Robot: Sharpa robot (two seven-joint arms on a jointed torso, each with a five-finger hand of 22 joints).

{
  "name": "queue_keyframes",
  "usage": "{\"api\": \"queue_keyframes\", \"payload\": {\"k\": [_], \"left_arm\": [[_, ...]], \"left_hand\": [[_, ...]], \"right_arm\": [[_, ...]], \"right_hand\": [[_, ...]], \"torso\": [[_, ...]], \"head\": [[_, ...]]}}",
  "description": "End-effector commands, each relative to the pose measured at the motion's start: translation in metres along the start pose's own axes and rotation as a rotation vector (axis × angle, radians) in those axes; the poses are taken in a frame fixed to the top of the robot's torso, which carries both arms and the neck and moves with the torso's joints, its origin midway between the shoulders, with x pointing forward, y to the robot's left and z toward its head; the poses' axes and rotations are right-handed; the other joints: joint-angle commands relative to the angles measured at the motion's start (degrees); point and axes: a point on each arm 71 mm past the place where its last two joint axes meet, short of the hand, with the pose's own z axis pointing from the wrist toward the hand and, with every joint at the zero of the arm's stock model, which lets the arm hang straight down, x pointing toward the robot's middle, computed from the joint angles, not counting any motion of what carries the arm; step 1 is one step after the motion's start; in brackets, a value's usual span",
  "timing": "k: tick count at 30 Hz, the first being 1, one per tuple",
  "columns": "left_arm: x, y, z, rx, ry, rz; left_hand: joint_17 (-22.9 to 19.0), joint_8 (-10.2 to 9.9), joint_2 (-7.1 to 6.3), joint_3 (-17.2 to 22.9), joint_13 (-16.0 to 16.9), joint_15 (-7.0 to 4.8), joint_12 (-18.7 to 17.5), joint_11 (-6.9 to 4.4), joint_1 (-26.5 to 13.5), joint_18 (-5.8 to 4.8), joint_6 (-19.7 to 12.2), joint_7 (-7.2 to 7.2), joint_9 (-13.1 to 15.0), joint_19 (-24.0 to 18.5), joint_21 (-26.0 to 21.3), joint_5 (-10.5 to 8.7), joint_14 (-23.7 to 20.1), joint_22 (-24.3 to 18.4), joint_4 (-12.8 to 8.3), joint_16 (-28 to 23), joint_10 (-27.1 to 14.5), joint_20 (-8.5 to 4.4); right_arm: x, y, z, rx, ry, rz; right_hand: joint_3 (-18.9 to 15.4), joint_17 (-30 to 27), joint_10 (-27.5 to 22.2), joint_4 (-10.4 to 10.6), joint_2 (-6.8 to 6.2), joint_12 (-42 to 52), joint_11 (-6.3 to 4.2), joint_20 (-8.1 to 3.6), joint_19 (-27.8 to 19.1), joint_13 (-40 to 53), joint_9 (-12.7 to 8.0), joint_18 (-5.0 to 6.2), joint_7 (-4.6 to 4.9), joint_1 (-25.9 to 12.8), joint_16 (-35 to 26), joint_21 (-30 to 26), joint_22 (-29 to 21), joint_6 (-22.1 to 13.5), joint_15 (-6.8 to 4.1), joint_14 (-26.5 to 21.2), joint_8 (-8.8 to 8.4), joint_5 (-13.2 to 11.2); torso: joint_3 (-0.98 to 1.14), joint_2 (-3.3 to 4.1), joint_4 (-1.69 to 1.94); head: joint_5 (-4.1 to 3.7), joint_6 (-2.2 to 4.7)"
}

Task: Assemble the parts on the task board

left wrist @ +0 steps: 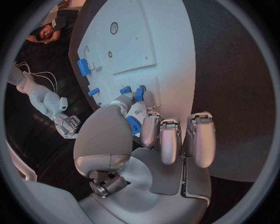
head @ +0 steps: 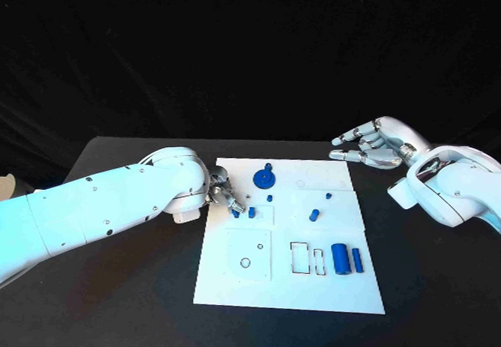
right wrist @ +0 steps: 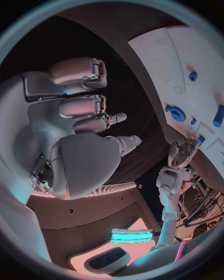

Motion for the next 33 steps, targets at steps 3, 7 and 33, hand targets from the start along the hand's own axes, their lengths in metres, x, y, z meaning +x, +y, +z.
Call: {"api": "queue_keyframes", "payload": {"k": [3,7,33], "left_arm": [[0.0065,-0.0005,0.0014,-0.004,0.037,0.030],[0.0068,-0.0007,0.0014,-0.004,0.040,0.034],[0.0076,-0.0009,0.0015,-0.008,0.049,0.061]], "left_hand": [[15.1,-0.2,0.20,-2.7,0.2,-0.50,0.2,0.06,-0.4,-1.10,0.4,0.16,0.3,5.2,0.3,-1.78,5.9,13.0,0.8,0.2,0.6,-0.35],[15.1,-0.3,0.34,-3.4,0.2,-0.50,0.3,0.08,-0.3,-1.10,0.5,0.17,0.4,5.2,0.3,-2.24,5.9,13.0,1.1,0.2,0.6,-0.36],[15.1,-0.3,0.56,-4.2,0.5,-0.50,0.5,0.07,-0.1,-1.16,0.6,0.14,0.4,5.3,0.4,-2.55,5.9,13.2,1.3,0.2,0.7,-0.36]], "right_arm": [[0.0007,0.0011,-0.0002,-0.010,0.005,-0.001],[0.0008,0.0012,-0.0002,-0.010,0.005,-0.001],[0.0008,0.0013,-0.0004,-0.011,0.005,-0.001]], "right_hand": [[-0.3,9.1,0.8,0.0,0.44,-0.3,0.04,-0.10,3.7,8.7,0.1,0.68,-0.13,0.1,-0.2,-0.3,10.9,0.3,-0.07,4.5,0.14,0.2],[-0.3,9.1,0.8,0.0,0.44,-0.3,0.04,-0.10,3.7,8.7,0.1,0.68,-0.13,0.1,-0.2,-0.3,10.9,0.3,-0.07,4.5,0.14,0.2],[-0.4,9.0,0.8,0.0,0.52,-0.3,0.04,-0.10,3.7,8.7,0.1,0.68,-0.13,0.2,-0.2,-0.4,10.9,0.3,-0.07,4.5,0.14,0.3]], "torso": [[-0.01,-0.01,0.06],[-0.02,-0.02,0.03],[0.00,0.00,-0.02]], "head": [[-0.02,-0.09],[0.02,-0.07],[0.19,-0.16]]}}
